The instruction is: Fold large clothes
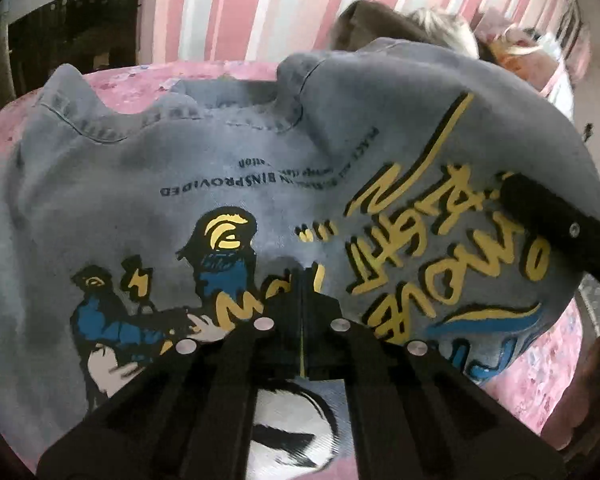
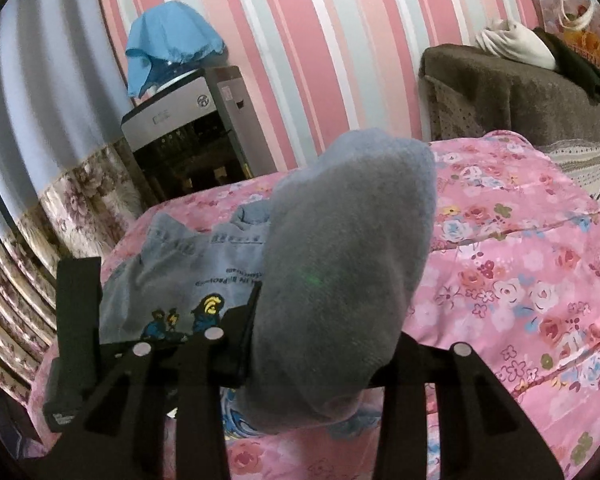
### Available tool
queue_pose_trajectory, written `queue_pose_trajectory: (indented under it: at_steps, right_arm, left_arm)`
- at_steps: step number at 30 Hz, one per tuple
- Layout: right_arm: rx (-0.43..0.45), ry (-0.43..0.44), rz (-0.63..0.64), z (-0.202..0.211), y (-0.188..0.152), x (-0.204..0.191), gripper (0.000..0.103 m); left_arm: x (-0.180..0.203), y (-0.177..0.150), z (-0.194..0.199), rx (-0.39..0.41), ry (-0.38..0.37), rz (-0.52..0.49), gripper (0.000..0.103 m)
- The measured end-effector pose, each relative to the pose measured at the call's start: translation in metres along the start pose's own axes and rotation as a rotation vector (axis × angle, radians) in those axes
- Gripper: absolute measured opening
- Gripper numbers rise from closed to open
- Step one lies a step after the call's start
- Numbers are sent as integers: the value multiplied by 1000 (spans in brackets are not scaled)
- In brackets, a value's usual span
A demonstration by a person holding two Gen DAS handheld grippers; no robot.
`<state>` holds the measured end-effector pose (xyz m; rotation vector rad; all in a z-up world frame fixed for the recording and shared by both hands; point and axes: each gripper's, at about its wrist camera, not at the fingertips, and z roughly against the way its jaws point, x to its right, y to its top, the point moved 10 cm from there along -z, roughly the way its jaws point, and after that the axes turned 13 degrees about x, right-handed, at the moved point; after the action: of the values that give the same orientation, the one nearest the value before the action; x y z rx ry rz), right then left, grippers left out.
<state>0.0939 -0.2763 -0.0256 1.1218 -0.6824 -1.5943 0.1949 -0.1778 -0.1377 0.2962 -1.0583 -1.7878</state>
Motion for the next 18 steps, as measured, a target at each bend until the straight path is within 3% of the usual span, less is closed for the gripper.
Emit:
queue_pose_trajectory:
  at_steps: [7,12,18]
  right_arm:
    - [27,33,95,9,6,-37,34]
    - [31,65,181,14,14,-87,31]
    - [-12,138,277,-3,7,-176,27]
  left_arm:
    - [-9,3,6,-17,-41,24,0]
    - [-51,28,70,92,92,-101,0]
    - [-168,48,128,116,256,-76,0]
